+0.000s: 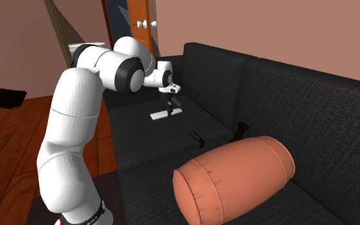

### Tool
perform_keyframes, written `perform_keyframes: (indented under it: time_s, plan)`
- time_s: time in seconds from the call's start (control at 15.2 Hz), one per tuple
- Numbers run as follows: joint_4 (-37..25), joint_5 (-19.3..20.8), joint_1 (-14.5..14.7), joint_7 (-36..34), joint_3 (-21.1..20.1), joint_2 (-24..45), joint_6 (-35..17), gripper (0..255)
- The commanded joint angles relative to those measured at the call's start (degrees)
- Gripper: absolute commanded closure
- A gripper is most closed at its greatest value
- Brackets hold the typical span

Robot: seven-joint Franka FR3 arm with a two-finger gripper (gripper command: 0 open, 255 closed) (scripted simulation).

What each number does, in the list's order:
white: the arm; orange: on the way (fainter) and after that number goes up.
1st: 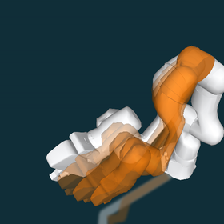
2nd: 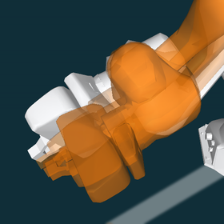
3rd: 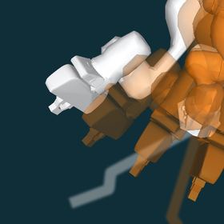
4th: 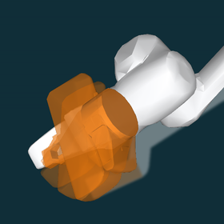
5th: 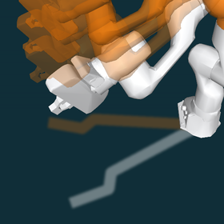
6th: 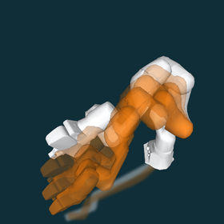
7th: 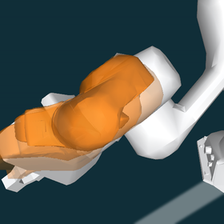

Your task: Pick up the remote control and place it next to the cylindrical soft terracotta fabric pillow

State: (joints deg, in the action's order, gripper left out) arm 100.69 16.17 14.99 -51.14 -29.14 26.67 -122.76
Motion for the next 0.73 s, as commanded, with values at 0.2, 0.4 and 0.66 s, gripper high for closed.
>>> perform_keyframes:
  time_s: [0.2, 0.4, 0.66]
  plan:
    - [-1.3, -1.1, -0.4, 0.7, -0.6, -1.6, 2.8, 255]
    - [-2.3, -1.7, -0.5, 1.2, -0.9, -2.6, 4.6, 255]
    - [-3.8, -2.5, -0.7, 1.7, -1.3, -3.8, 7.1, 255]
